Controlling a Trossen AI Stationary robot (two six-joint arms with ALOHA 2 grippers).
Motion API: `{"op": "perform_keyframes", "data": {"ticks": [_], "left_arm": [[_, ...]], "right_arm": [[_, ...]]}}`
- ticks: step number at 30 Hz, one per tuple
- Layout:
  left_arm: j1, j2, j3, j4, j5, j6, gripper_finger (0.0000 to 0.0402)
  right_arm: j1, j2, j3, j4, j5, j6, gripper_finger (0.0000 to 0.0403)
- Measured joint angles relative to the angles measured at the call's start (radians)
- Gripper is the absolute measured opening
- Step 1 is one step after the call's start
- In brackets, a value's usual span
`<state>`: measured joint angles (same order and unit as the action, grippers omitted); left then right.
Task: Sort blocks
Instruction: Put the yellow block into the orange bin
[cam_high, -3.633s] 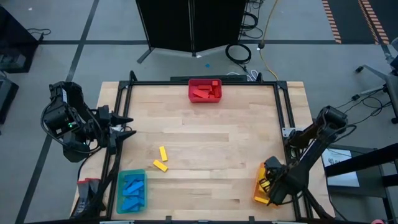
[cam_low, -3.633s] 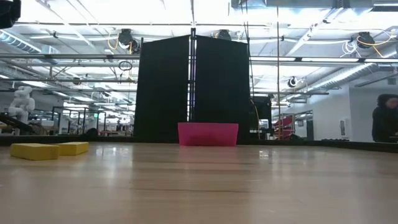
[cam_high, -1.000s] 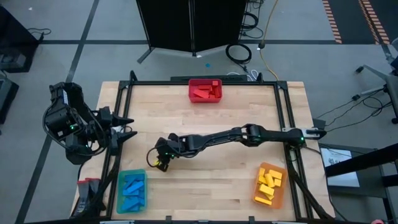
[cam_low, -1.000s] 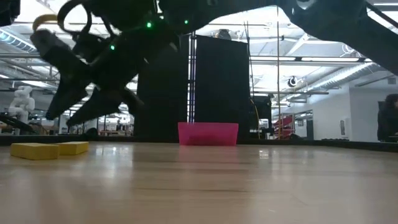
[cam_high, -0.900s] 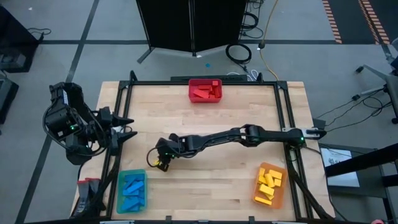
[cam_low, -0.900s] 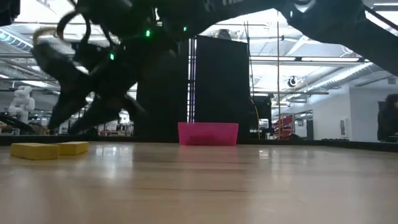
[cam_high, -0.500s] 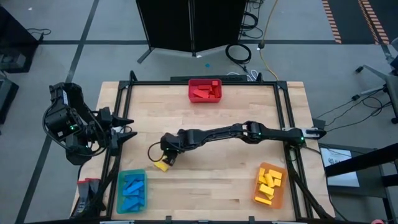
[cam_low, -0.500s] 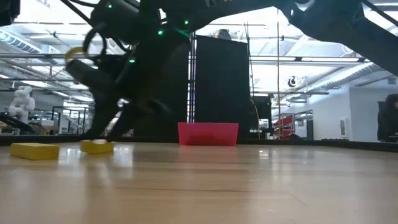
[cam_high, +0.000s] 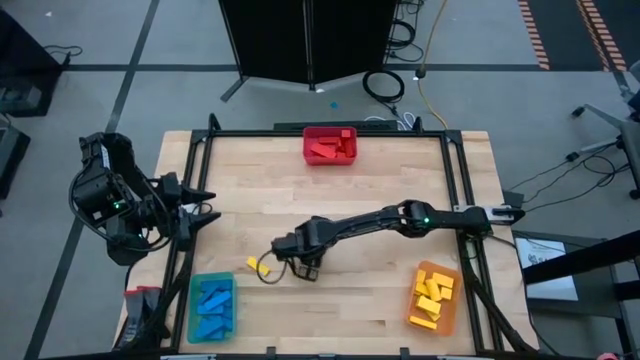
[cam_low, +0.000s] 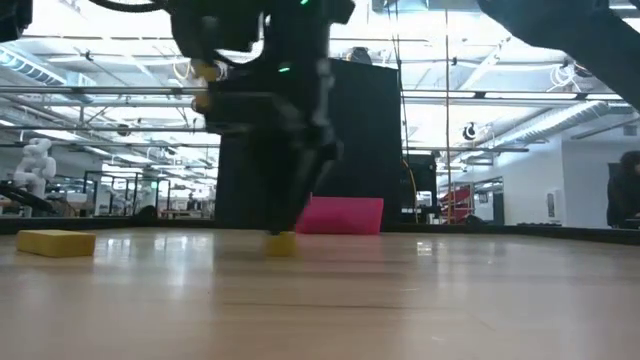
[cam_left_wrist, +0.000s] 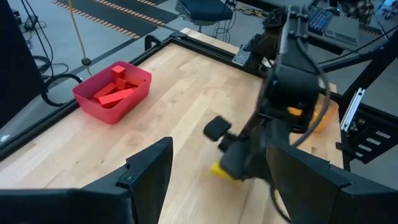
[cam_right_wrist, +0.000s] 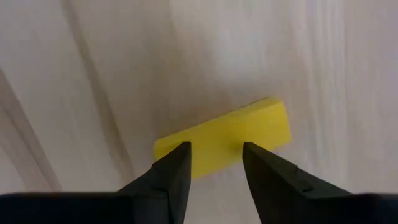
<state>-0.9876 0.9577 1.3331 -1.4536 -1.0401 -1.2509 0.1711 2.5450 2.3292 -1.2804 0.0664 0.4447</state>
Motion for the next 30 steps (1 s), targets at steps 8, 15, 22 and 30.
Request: {"op": "perform_keyframes", "data": {"ticks": [8, 15, 22, 30], "left_arm": [[0.0, 0.003, -0.012, -0.004, 0.019, 0.004, 0.0264], [0.0, 0.005, -0.045, 0.002, 0.019, -0.001, 0.0264], [0.0, 0.005, -0.051, 0.005, 0.034, -0.009, 0.0264], [0.0, 0.005, -0.052, 0.005, 0.034, -0.027, 0.0264]], "right_arm": [[0.035, -0.137, 0.003, -0.136, 0.065, -0.117, 0.0141], [0.028, -0.142, 0.002, -0.175, 0.014, 0.124, 0.0148], [0.006, -0.116, -0.012, -0.124, 0.002, 0.185, 0.0194], [-0.028, -0.119, -0.014, -0.093, -0.069, 0.33, 0.028]]}}
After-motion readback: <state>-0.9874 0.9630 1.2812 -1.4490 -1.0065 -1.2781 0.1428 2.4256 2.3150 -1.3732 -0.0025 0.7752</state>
